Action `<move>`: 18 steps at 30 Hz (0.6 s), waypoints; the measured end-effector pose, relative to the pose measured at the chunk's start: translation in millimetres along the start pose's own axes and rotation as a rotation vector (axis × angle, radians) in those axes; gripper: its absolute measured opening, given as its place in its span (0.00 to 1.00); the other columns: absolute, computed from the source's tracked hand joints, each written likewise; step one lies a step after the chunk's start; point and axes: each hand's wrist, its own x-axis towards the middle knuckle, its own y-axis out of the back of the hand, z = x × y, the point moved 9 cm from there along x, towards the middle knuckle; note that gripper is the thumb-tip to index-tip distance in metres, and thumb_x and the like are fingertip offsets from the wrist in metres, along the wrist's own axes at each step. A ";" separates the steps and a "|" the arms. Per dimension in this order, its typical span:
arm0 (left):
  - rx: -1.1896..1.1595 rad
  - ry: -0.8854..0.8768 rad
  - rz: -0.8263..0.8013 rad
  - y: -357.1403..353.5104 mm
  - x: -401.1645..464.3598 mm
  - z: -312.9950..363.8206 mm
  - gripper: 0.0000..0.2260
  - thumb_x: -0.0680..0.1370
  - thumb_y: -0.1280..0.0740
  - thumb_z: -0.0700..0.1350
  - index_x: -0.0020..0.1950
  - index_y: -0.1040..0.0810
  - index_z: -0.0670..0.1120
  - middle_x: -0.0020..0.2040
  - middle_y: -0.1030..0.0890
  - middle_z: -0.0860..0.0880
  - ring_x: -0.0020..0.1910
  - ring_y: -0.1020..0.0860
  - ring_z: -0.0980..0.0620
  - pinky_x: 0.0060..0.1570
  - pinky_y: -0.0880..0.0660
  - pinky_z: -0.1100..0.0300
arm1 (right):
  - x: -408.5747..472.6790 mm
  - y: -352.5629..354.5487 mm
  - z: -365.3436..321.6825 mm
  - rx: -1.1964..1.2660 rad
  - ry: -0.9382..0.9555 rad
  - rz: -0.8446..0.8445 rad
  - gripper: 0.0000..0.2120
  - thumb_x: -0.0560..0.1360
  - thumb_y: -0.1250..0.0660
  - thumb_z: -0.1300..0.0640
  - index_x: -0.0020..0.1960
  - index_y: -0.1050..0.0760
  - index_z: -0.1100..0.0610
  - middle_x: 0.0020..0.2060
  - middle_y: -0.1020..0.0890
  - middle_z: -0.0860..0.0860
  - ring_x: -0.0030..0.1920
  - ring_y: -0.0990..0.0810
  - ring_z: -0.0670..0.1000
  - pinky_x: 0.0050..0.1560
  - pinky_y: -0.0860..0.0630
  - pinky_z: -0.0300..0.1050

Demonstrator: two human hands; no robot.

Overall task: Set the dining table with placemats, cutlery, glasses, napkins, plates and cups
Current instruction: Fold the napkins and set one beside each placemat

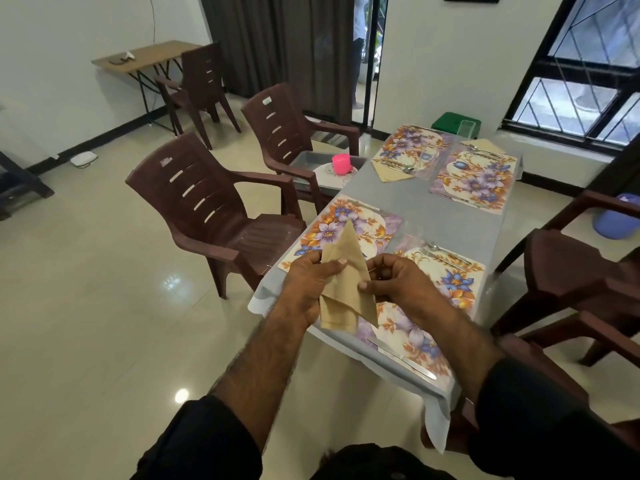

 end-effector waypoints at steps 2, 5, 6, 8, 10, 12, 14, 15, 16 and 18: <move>-0.015 -0.010 0.011 -0.8 0.7 3.2 0.12 0.78 0.23 0.39 0.62 0.15 0.42 0.55 0.12 0.42 0.58 0.15 0.36 0.60 0.18 0.33 | -7.2 -0.5 5.5 0.066 -0.020 -0.012 0.17 0.70 0.21 0.67 0.57 0.20 0.65 0.46 0.14 0.60 0.46 0.15 0.58 0.43 0.16 0.47; -0.030 -0.015 0.050 3.8 0.5 5.5 0.09 0.78 0.24 0.38 0.58 0.14 0.42 0.52 0.11 0.43 0.56 0.14 0.37 0.60 0.18 0.35 | -20.3 7.4 16.5 0.117 -0.048 -0.028 0.19 0.67 0.20 0.67 0.56 0.20 0.64 0.42 0.17 0.61 0.42 0.19 0.59 0.41 0.17 0.48; -0.032 -0.016 0.069 6.9 1.3 4.0 0.08 0.78 0.23 0.37 0.57 0.14 0.42 0.52 0.11 0.43 0.55 0.14 0.38 0.61 0.18 0.35 | -24.0 10.9 20.5 0.112 -0.051 -0.043 0.19 0.67 0.21 0.69 0.56 0.20 0.64 0.42 0.17 0.62 0.42 0.19 0.60 0.42 0.18 0.50; -0.038 -0.026 0.106 12.0 3.1 -0.3 0.10 0.77 0.22 0.39 0.57 0.14 0.42 0.54 0.12 0.41 0.59 0.15 0.36 0.63 0.19 0.34 | -30.9 18.7 27.4 0.063 -0.057 -0.080 0.18 0.70 0.23 0.73 0.58 0.22 0.66 0.45 0.15 0.65 0.43 0.17 0.63 0.46 0.19 0.53; -0.062 -0.034 0.127 12.7 4.6 -5.1 0.14 0.75 0.20 0.40 0.60 0.14 0.41 0.57 0.12 0.40 0.62 0.17 0.33 0.64 0.21 0.32 | -38.1 29.3 29.7 -0.005 -0.065 -0.098 0.17 0.72 0.26 0.75 0.59 0.23 0.66 0.46 0.14 0.65 0.44 0.15 0.63 0.46 0.19 0.53; -0.081 -0.039 0.142 9.2 4.9 -7.7 0.15 0.75 0.20 0.40 0.61 0.15 0.41 0.58 0.13 0.40 0.63 0.18 0.33 0.64 0.21 0.33 | -42.6 40.3 27.6 -0.046 -0.073 -0.084 0.16 0.74 0.26 0.73 0.59 0.22 0.64 0.47 0.14 0.64 0.45 0.14 0.61 0.45 0.18 0.51; -0.073 -0.044 0.136 -0.1 1.9 -7.9 0.13 0.76 0.21 0.39 0.60 0.15 0.41 0.58 0.13 0.40 0.62 0.17 0.33 0.64 0.20 0.34 | -42.0 52.8 20.9 -0.024 -0.058 -0.014 0.13 0.76 0.26 0.68 0.60 0.21 0.63 0.48 0.13 0.62 0.46 0.15 0.60 0.45 0.19 0.49; -0.062 -0.039 0.128 -7.0 -0.5 -8.5 0.12 0.77 0.22 0.39 0.60 0.15 0.42 0.57 0.13 0.40 0.62 0.17 0.34 0.64 0.20 0.34 | -40.7 56.8 16.8 -0.002 -0.044 0.012 0.13 0.77 0.26 0.65 0.60 0.21 0.62 0.49 0.13 0.62 0.46 0.15 0.59 0.46 0.19 0.49; -0.054 -0.032 0.116 -15.4 -3.6 -10.3 0.12 0.77 0.22 0.39 0.60 0.15 0.42 0.57 0.12 0.41 0.60 0.16 0.35 0.63 0.20 0.34 | -39.6 57.5 13.0 0.016 -0.031 0.011 0.13 0.78 0.26 0.63 0.61 0.22 0.62 0.49 0.13 0.62 0.46 0.15 0.58 0.47 0.18 0.50; -0.050 -0.032 0.097 -32.1 -8.3 -15.0 0.11 0.78 0.23 0.39 0.60 0.15 0.42 0.57 0.12 0.41 0.59 0.15 0.36 0.63 0.19 0.35 | -39.2 53.1 8.6 0.038 -0.018 -0.040 0.16 0.76 0.24 0.64 0.62 0.22 0.61 0.46 0.14 0.61 0.44 0.15 0.57 0.49 0.18 0.53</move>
